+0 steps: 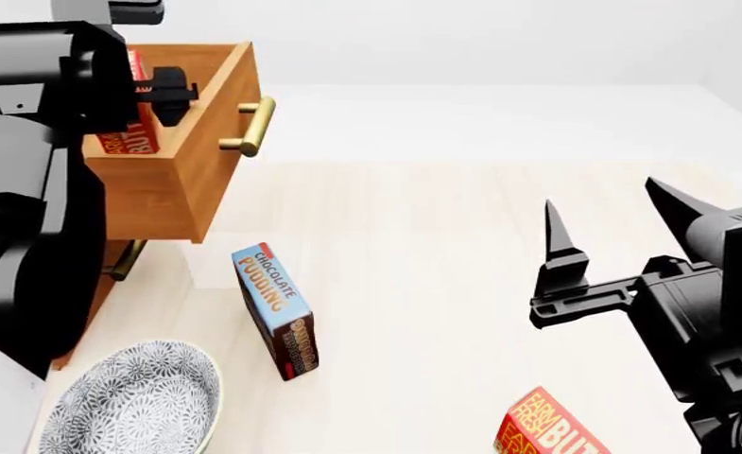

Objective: Put the butter at the front in the top drawer of the cabinet and close it.

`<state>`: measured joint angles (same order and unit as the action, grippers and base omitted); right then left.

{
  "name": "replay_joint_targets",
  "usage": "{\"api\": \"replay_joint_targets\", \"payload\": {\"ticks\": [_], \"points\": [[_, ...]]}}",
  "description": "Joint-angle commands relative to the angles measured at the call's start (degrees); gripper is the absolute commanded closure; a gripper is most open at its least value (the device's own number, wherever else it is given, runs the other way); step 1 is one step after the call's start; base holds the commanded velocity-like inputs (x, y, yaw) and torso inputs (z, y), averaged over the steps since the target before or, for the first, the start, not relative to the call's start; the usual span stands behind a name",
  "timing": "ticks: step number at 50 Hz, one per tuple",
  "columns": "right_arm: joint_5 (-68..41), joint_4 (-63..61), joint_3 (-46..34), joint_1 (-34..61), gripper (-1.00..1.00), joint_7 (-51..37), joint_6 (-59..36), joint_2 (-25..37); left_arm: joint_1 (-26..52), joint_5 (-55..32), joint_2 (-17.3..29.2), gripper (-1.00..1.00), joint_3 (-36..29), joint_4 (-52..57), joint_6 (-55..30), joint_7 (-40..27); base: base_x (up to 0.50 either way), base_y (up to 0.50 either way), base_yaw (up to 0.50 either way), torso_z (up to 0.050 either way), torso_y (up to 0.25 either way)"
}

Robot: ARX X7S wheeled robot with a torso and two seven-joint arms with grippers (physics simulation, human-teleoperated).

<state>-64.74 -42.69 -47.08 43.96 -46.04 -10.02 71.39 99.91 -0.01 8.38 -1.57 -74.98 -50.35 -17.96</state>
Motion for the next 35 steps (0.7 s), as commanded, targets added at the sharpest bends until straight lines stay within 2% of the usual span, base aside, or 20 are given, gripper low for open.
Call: {"api": "replay_joint_targets", "payload": {"ticks": [1, 16, 35], "points": [[0.2, 0.1, 0.0, -0.4, -1.0, 0.2, 0.4, 0.0, 1.5, -0.8, -0.1, -1.0, 1.2, 0.0, 0.8, 0.4, 0.0, 0.0, 0.0, 0.0, 0.0], [0.4, -0.2, 0.2, -1.2, -1.0, 0.2, 1.3, 0.4, 2.9, 0.0, -0.3, -1.0, 1.4, 0.0, 1.1, 1.8, 0.0, 0.0, 0.0, 0.0, 0.001], [0.6, -0.3, 0.4, -1.7, -1.0, 0.4, 1.7, 0.6, 7.0, 0.2, -0.5, -1.0, -1.5, 0.0, 2.8, 4.3, 0.0, 0.0, 0.0, 0.0, 0.0]]}}
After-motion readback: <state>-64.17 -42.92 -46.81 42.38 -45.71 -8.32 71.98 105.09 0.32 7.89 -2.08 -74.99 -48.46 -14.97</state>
